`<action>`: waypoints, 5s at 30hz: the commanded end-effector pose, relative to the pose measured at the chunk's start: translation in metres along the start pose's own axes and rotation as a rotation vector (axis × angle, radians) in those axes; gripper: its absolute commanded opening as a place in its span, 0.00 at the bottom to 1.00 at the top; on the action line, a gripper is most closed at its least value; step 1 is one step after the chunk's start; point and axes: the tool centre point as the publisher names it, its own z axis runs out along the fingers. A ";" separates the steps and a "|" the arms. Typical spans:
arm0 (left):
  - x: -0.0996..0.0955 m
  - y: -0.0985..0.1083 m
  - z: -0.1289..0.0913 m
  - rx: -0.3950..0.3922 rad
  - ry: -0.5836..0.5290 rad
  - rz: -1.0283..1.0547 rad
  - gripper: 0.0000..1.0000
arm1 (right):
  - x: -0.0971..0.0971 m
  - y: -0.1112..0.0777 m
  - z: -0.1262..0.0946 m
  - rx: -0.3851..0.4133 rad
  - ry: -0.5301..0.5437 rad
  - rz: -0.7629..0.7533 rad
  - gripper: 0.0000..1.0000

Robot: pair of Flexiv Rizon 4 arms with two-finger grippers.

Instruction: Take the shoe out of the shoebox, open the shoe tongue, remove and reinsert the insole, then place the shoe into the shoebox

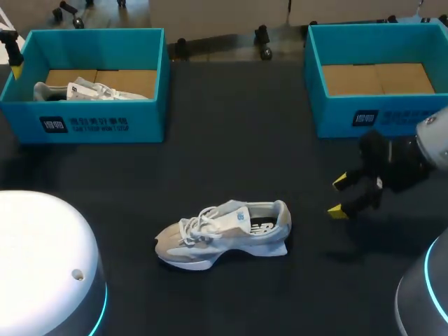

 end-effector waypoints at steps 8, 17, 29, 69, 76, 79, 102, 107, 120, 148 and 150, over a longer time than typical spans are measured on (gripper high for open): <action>0.000 0.000 -0.001 0.000 0.001 0.000 1.00 | -0.002 0.001 0.008 -0.005 -0.001 0.001 1.00; 0.000 0.000 -0.001 0.000 0.001 0.000 1.00 | -0.004 -0.017 0.016 -0.092 -0.055 -0.136 1.00; 0.000 0.000 -0.001 0.000 0.001 0.000 1.00 | -0.006 -0.032 0.032 -0.144 -0.096 -0.312 1.00; 0.000 0.000 -0.001 0.000 0.001 0.000 1.00 | -0.021 -0.042 0.082 -0.373 -0.014 -0.282 1.00; 0.000 0.000 -0.001 0.000 0.001 0.000 1.00 | -0.017 -0.027 0.095 -0.384 0.016 -0.288 1.00; 0.000 0.000 -0.001 0.000 0.001 0.000 1.00 | -0.015 -0.024 0.099 -0.386 0.027 -0.283 1.00; 0.000 0.000 -0.001 0.000 0.001 0.000 1.00 | 0.002 -0.002 0.129 -0.412 0.062 -0.328 1.00; 0.000 0.000 -0.001 0.000 0.001 0.000 1.00 | 0.006 0.001 0.132 -0.412 0.061 -0.331 1.00; 0.000 0.000 -0.001 0.000 0.001 0.000 1.00 | 0.011 0.006 0.141 -0.413 0.064 -0.360 1.00; 0.000 0.000 -0.001 0.000 0.001 0.000 1.00 | 0.012 0.018 0.156 -0.414 0.086 -0.414 1.00; 0.000 0.000 -0.001 0.000 0.001 0.000 1.00 | 0.012 0.018 0.157 -0.412 0.088 -0.420 1.00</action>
